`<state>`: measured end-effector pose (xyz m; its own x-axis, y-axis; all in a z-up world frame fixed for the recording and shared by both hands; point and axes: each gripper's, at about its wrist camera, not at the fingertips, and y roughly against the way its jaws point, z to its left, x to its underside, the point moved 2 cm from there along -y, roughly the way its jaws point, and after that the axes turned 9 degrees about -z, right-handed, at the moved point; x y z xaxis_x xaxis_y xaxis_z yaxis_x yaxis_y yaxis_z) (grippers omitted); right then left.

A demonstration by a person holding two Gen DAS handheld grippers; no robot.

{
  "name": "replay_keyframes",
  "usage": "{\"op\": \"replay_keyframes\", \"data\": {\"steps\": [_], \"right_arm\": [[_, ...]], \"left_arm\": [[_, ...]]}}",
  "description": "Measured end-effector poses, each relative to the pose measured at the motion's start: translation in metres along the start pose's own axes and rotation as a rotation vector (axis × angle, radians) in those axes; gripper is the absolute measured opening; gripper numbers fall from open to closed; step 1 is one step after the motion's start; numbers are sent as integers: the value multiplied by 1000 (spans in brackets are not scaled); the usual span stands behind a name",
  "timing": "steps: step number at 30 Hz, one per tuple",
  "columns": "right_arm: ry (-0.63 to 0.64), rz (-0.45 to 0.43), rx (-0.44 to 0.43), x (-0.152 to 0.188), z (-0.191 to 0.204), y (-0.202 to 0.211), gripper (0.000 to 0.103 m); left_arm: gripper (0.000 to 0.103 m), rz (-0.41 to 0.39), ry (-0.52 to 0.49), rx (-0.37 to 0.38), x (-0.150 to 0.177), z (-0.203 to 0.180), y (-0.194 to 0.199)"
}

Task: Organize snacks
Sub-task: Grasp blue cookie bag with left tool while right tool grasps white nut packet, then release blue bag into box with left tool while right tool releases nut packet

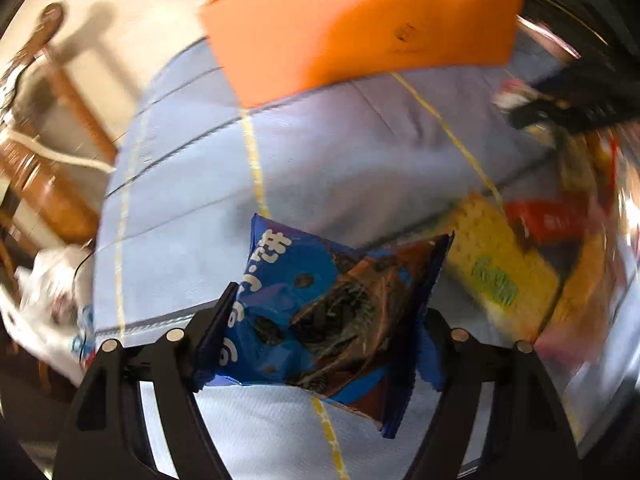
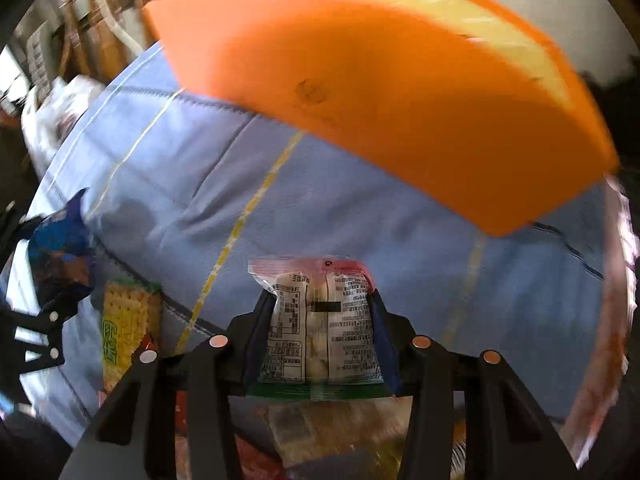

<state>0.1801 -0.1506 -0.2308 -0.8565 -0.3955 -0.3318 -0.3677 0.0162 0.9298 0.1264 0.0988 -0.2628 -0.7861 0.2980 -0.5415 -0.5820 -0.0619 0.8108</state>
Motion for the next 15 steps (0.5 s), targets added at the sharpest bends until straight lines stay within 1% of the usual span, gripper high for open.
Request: {"op": "replay_keyframes", "data": {"steps": [1, 2, 4, 6, 7, 8, 9, 10, 12, 13, 14, 15], "right_arm": [[-58, -4, 18, -3, -5, 10, 47], [-103, -12, 9, -4, -7, 16, 47], [-223, -61, -19, -7, -11, 40, 47], [-236, -119, 46, -13, -17, 60, 47], [-234, -162, 94, -18, -18, 74, 47], [-249, -200, 116, -23, -22, 85, 47], [-263, -219, 121, -20, -25, 95, 47], [-288, -246, 125, -26, -29, 103, 47], [-329, -281, 145, -34, -41, 114, 47], [-348, -294, 159, -41, -49, 116, 47], [-363, -302, 165, -46, -59, 115, 47], [-377, -305, 168, -50, -62, 112, 47]], "left_arm": [[74, 5, 27, 10, -3, 1, 1], [74, 6, 59, 32, -6, 3, 3], [74, -1, 138, 87, -15, 8, 8], [74, 2, 146, 50, -25, 13, 10], [74, -5, 143, 14, -33, 15, 12], [74, -21, 151, -13, -43, 18, 14], [74, -39, 171, -39, -53, 23, 16], [74, -44, 185, -43, -60, 25, 17], [74, -66, 244, -27, -80, 23, 20], [74, -90, 271, -16, -101, 26, 22], [74, -99, 270, -20, -104, 21, 27], [74, -115, 264, -26, -115, 19, 26]]}}
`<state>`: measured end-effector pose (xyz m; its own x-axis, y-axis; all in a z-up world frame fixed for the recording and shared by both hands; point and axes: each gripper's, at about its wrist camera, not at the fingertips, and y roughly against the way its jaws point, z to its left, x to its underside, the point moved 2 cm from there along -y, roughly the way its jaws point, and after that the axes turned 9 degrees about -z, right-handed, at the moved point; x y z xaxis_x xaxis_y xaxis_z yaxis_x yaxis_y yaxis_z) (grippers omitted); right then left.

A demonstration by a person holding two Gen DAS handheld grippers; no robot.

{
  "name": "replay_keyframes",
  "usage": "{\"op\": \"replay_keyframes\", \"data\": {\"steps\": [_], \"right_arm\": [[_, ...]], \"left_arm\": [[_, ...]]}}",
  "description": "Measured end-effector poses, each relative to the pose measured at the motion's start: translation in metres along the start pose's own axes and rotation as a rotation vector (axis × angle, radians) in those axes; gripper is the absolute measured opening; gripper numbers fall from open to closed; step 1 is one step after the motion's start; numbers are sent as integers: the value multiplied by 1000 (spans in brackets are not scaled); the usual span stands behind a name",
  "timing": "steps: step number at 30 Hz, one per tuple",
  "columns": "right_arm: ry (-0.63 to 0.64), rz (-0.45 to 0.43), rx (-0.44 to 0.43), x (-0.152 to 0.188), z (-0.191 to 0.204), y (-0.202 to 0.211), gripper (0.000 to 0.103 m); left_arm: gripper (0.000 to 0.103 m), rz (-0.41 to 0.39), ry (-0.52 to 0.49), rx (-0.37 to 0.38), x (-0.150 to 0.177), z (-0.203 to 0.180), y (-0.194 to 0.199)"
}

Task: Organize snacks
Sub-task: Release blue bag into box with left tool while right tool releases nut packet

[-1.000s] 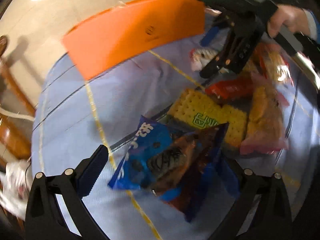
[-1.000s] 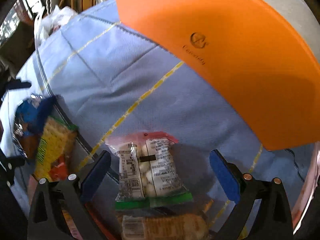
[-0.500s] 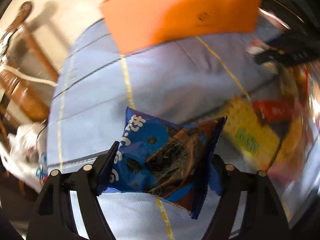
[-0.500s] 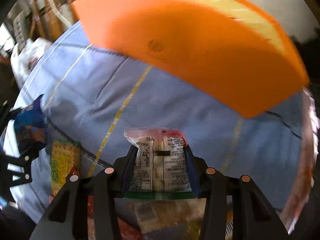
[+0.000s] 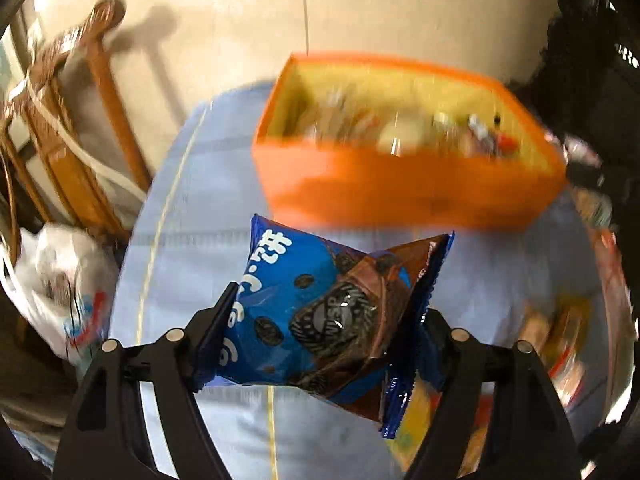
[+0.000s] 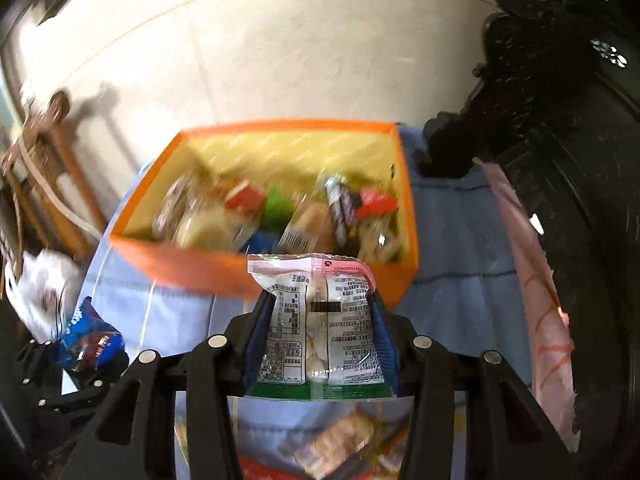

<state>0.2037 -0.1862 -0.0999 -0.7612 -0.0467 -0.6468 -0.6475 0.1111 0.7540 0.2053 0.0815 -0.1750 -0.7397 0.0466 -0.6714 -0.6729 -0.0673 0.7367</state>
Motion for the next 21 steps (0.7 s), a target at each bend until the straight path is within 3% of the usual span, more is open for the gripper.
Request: {"op": "replay_keyframes", "data": {"steps": [6, 10, 13, 21], "right_arm": [[-47, 3, 47, -36, -11, -39, 47], [-80, 8, 66, -49, -17, -62, 47], [-90, 0, 76, -55, -20, -74, 47], [-75, -20, 78, -66, -19, -84, 47]], "left_arm": [[74, -179, -87, 27, -100, -28, -8], [74, -217, -87, 59, -136, -39, -18], [74, -237, -81, 44, -142, -48, -17], [74, -184, -30, 39, -126, -39, -40]]}}
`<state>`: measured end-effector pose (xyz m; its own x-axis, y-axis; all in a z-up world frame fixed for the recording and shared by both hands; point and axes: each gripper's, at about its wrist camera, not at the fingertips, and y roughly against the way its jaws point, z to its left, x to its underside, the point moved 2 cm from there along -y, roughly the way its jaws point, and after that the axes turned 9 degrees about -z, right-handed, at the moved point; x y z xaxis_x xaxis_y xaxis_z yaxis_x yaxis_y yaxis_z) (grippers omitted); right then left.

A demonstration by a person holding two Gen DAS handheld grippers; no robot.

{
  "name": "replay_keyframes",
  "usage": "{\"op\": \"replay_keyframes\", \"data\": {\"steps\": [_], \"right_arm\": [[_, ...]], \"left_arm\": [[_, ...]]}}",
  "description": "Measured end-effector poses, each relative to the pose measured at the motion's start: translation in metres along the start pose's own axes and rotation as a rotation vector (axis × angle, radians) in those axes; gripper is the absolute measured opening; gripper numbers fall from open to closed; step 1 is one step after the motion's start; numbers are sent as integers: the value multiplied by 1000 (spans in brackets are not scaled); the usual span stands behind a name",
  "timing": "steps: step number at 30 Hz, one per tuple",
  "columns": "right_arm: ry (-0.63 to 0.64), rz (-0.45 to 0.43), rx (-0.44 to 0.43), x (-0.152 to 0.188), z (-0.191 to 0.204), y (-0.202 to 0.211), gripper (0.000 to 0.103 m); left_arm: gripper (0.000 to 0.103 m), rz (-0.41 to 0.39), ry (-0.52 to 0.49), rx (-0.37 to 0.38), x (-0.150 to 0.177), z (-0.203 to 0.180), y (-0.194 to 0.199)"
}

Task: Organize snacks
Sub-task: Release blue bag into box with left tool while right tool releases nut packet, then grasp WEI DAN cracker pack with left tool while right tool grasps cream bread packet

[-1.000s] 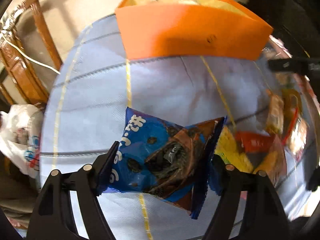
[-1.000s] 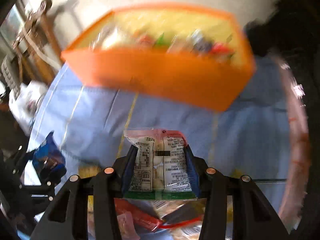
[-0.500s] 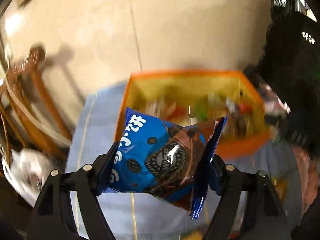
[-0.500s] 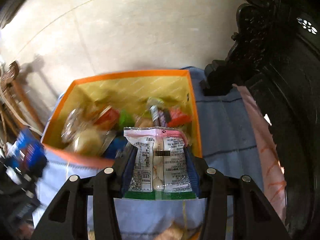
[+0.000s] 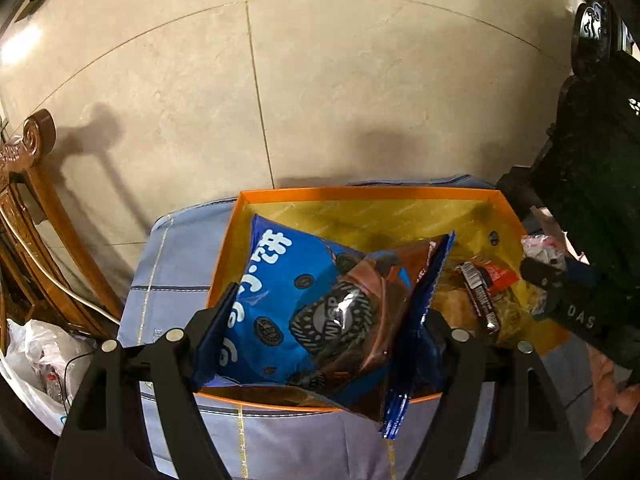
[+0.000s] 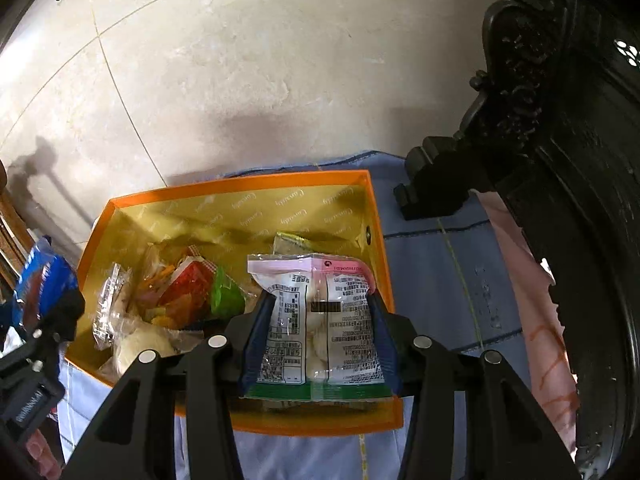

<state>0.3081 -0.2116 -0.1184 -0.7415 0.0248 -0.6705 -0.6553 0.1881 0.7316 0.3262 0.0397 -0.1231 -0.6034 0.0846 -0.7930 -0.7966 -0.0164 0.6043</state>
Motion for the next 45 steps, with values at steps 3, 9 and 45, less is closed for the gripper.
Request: {"op": "replay_keyframes", "data": {"steps": [3, 9, 45], "right_arm": [[16, -20, -1, -3, 5, 6, 47], [4, -72, -37, -15, 10, 15, 100], [39, 460, 107, 216, 1, 48, 100]], "left_arm": [[74, -6, 42, 35, -2, 1, -2], [99, -72, -28, -32, -18, -6, 5], [99, 300, -55, 244, 250, -17, 72]]}}
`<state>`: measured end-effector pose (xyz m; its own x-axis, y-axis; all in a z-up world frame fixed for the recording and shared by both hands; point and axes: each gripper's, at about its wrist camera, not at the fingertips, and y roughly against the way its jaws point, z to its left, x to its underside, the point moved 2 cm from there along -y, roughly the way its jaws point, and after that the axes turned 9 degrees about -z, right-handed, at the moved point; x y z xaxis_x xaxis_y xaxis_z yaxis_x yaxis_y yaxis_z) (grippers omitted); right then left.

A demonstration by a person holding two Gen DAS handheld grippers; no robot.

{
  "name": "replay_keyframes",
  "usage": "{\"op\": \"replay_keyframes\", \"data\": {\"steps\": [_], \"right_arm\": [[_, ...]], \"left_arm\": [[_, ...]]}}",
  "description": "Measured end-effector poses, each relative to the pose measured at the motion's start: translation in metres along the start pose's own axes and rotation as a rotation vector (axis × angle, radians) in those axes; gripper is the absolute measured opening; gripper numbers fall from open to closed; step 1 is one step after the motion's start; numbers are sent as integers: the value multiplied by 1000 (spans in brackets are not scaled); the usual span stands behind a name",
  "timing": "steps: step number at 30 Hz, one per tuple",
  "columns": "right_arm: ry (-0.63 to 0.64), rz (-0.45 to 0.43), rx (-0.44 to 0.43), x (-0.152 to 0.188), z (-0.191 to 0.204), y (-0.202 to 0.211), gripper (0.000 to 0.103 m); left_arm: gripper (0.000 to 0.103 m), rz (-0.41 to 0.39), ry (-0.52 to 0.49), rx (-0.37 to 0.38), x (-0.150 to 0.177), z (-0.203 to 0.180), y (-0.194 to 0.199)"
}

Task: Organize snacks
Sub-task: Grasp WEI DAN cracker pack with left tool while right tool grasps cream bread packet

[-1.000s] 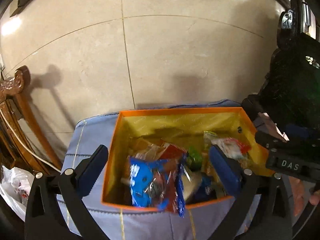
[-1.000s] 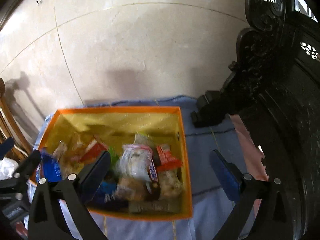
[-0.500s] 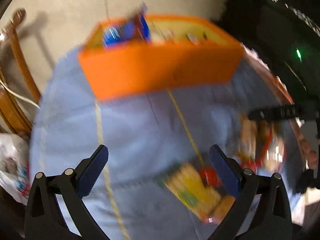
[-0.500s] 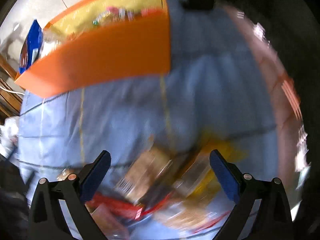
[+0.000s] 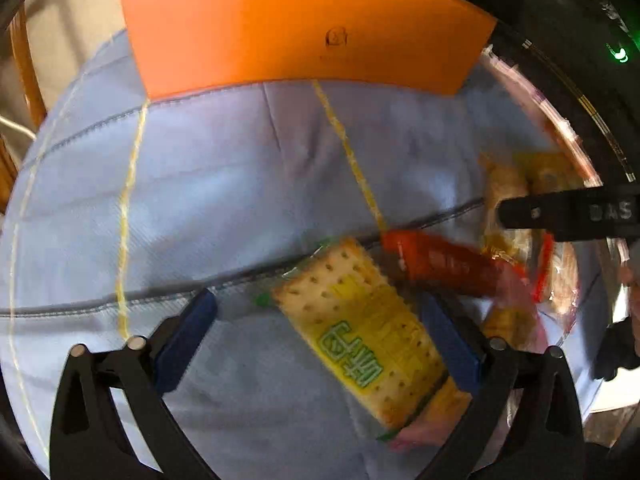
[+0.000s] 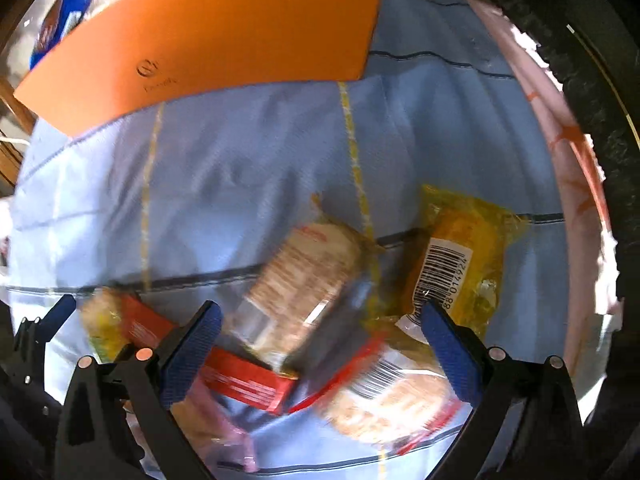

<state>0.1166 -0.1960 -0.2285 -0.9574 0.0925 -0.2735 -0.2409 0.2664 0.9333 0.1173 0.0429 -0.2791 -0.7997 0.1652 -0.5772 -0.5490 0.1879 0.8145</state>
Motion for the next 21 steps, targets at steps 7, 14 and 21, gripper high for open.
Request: {"op": "replay_keyframes", "data": {"steps": [7, 14, 21], "right_arm": [[-34, -17, -28, -4, 16, -1, 100], [-79, 44, -34, 4, 30, -26, 97], [-86, -44, -83, 12, 26, -1, 38]], "left_arm": [[99, 23, -88, -84, 19, 14, 10], [99, 36, -22, -116, 19, 32, 13], [46, -16, -92, -60, 7, 10, 10]]}}
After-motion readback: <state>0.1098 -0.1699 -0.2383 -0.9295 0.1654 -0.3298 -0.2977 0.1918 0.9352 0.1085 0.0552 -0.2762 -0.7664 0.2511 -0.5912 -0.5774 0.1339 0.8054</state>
